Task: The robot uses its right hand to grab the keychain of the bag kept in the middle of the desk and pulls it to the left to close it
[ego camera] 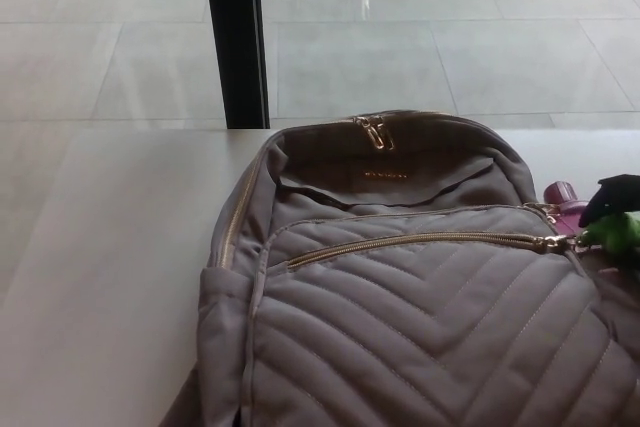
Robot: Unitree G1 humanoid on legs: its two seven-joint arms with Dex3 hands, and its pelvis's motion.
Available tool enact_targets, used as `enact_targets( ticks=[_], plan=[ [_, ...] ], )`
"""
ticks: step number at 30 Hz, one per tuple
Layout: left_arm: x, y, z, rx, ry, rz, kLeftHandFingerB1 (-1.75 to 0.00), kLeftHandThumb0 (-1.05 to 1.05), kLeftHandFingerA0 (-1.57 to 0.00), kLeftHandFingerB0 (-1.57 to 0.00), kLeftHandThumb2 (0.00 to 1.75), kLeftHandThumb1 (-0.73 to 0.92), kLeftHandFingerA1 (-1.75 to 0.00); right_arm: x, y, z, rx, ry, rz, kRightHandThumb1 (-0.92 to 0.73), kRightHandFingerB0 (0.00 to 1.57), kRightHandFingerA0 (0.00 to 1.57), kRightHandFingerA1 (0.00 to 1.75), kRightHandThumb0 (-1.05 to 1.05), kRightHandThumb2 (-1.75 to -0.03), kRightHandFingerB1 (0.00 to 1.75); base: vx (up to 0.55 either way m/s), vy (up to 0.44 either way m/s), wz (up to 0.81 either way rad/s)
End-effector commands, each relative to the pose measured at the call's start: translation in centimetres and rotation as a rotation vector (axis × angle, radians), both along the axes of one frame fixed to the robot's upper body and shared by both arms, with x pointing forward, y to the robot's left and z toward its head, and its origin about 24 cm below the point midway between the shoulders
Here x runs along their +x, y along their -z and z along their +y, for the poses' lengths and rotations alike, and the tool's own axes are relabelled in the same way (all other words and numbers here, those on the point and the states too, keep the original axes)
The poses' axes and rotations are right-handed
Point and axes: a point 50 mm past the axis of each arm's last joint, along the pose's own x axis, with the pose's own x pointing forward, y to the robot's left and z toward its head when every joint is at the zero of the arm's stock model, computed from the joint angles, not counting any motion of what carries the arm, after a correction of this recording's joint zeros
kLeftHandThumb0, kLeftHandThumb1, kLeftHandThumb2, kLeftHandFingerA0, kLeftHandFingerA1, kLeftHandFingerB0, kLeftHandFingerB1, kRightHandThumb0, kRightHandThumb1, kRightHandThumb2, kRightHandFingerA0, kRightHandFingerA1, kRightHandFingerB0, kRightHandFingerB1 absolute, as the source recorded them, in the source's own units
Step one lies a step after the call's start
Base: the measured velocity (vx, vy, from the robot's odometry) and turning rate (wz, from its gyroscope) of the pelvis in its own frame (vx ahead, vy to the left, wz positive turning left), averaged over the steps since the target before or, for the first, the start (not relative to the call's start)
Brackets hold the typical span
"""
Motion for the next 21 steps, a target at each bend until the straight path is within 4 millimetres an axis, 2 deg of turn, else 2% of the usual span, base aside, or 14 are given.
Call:
enact_targets(
  ticks=[1, 3, 4, 5, 7, 8, 11, 12, 13, 15, 16, 19, 20, 21],
  plan=[
    [-0.1, -0.2, 0.1, 0.016, -0.012, -0.024, -1.10, -1.05, -1.04, -1.00, 0.91, 0.92, -1.17, -0.7, 1.7, -0.3, 0.002, -0.017, -0.013, -0.63, 0.72, 0.90, 1.69, -0.13, -0.96, 1.46, 0.00, 0.000, 0.00],
    [-0.1, -0.2, 0.2, 0.025, -0.015, -0.019, -1.10, -1.05, -1.04, -1.00, 0.92, 0.92, -1.17, -0.7, 1.7, 0.2, 0.032, -0.030, -0.039, -0.64, 0.68, 0.94, 1.75, -0.09, -0.95, 1.45, 0.00, 0.000, 0.00],
    [-0.1, -0.3, 0.2, 0.028, -0.015, -0.018, -1.11, -1.05, -1.02, -0.98, 0.93, 0.92, -1.19, -0.7, 1.6, 0.5, 0.037, -0.047, -0.062, -0.64, 0.66, 0.81, 1.75, -0.15, -0.92, 1.50, 0.00, 0.000, 0.00],
    [-0.1, -0.3, 0.3, 0.033, -0.011, -0.021, -1.12, -1.05, -1.02, -0.97, 0.94, 0.92, -1.18, -0.7, 1.4, 1.0, 0.029, -0.076, -0.092, -0.65, 0.69, 0.81, 1.70, -0.13, -0.87, 1.40, 0.00, 0.000, 0.00],
    [-0.1, -0.3, 0.3, 0.033, -0.016, -0.021, -1.11, -1.05, -1.03, -0.98, 0.95, 0.92, -1.17, -0.7, 1.3, 1.3, 0.039, -0.099, -0.118, -0.64, 0.64, 0.81, 1.75, -0.14, -0.88, 1.49, 0.00, 0.000, 0.00],
    [-0.1, -0.3, 0.3, 0.032, -0.019, -0.023, -1.12, -1.05, -1.03, -0.98, 0.94, 0.92, -1.17, -0.7, 1.2, 1.4, 0.045, -0.106, -0.127, -0.63, 0.68, 0.82, 1.74, -0.12, -0.89, 1.43, 0.00, 0.000, 0.00],
    [-0.1, -0.3, 0.2, 0.025, -0.020, -0.026, -1.12, -1.05, -1.03, -0.99, 0.95, 0.92, -1.16, -0.8, 1.1, 1.6, 0.074, -0.127, -0.158, -0.63, 0.71, 0.84, 1.72, -0.11, -0.88, 1.41, 0.00, 0.000, 0.00],
    [-0.1, -0.2, 0.2, 0.029, -0.016, -0.024, -1.11, -1.05, -1.03, -0.98, 0.95, 0.92, -1.16, -0.9, 1.0, 1.6, 0.080, -0.124, -0.180, -0.61, 0.81, 0.89, 1.39, -0.14, -0.87, 0.88, 0.00, 0.000, 0.00],
    [-0.1, -0.2, 0.2, 0.030, -0.015, -0.023, -1.12, -1.05, -1.04, -0.98, 0.96, 0.92, -1.16, -0.9, 1.0, 1.6, 0.095, -0.116, -0.195, -0.59, 0.68, 0.82, 1.69, -0.12, -0.92, 1.33, 0.00, 0.000, 0.00],
    [-0.2, -0.2, 0.2, 0.029, -0.016, -0.022, -1.12, -1.05, -1.04, -0.98, 0.96, 0.92, -1.16, -0.9, 1.0, 1.5, 0.112, -0.106, -0.205, -0.59, 0.68, 0.82, 1.69, -0.12, -0.92, 1.33, 0.00, 0.000, 0.00],
    [-0.2, -0.2, 0.2, 0.026, -0.023, -0.023, -1.10, -1.05, -1.04, -0.99, 0.95, 0.92, -1.15, -1.0, 1.0, 1.3, 0.114, -0.099, -0.217, -0.60, 0.68, 0.83, 1.75, -0.11, -0.94, 1.49, 0.00, 0.000, 0.00],
    [-0.3, -0.1, 0.1, 0.026, -0.027, -0.021, -1.10, -1.05, -1.04, -1.01, 0.96, 0.92, -1.16, -0.9, 1.0, 1.1, 0.125, -0.085, -0.221, -0.61, 0.72, 0.87, 1.75, -0.12, -0.98, 1.50, 0.00, 0.000, 0.00],
    [-0.3, -0.1, 0.1, 0.026, -0.028, -0.021, -1.08, -1.05, -1.06, -1.03, 1.09, 0.92, -1.17, -0.9, 0.9, 1.0, 0.132, -0.078, -0.222, -0.64, 0.75, 0.87, 1.75, -0.13, -0.99, 1.44, 0.00, 0.000, 0.00],
    [-0.3, -0.1, 0.1, 0.028, -0.028, -0.021, -1.08, -1.05, -1.06, -1.03, 1.09, 0.92, -1.17, -0.8, 0.9, 0.8, 0.144, -0.067, -0.222, -0.64, 0.75, 0.87, 1.75, -0.13, -0.99, 1.44, 0.00, 0.000, 0.00]
  ],
)
